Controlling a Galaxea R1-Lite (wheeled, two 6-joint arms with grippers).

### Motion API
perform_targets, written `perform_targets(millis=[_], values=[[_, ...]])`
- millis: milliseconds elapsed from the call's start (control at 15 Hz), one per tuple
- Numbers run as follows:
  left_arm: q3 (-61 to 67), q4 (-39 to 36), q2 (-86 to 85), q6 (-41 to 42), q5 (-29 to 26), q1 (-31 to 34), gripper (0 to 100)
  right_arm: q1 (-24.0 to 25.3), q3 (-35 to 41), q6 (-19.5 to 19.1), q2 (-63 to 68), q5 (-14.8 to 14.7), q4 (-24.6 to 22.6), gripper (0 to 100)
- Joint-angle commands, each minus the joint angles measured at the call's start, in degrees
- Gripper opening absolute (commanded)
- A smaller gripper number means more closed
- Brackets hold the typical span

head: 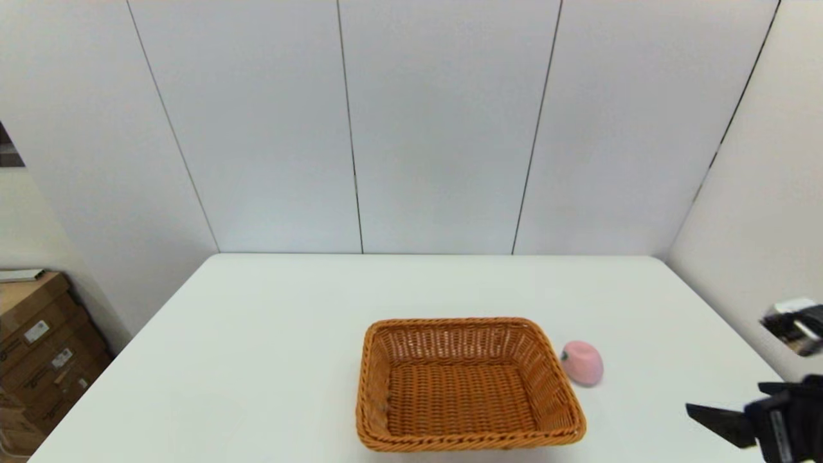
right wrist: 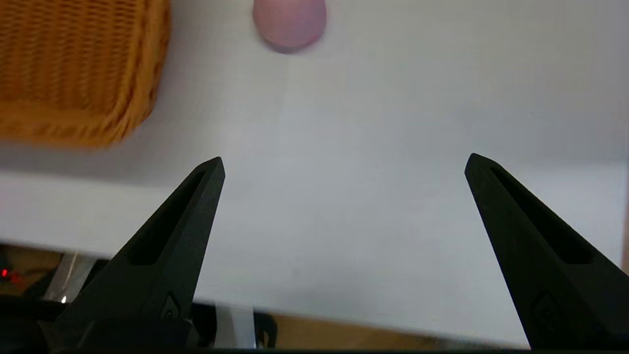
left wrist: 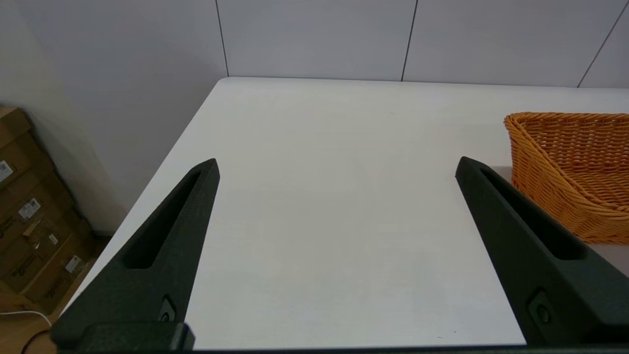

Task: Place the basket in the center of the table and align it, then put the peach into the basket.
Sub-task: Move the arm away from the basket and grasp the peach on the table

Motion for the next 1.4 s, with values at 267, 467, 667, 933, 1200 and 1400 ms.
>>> perform_targets(millis=[267, 467, 667, 933, 1200, 1400], values=[[0.0, 0.0, 0.0, 0.1, 0.0, 0.1, 100, 7.6, -13.2, 3.9, 30.3, 0.1, -6.6, 100], [0.0, 0.0, 0.0, 0.1, 0.0, 0.0, 100, 8.5, -14.2, 6.0, 34.5, 0.0, -6.7, 100], [0.0, 0.0, 0.0, 0.1, 0.0, 0.0, 100, 8.4, -14.9, 6.1, 36.7, 0.0, -8.1, 100], [0.0, 0.0, 0.0, 0.1, 0.0, 0.1, 100, 8.1, -18.2, 6.5, 41.5, -0.1, -9.4, 100], [0.0, 0.0, 0.0, 0.1, 0.0, 0.0, 100, 8.1, -20.1, 6.6, 43.6, -0.1, -9.4, 100], [0.0, 0.0, 0.0, 0.1, 0.0, 0.1, 100, 7.9, -19.9, 7.0, 44.3, -0.3, -9.4, 100]])
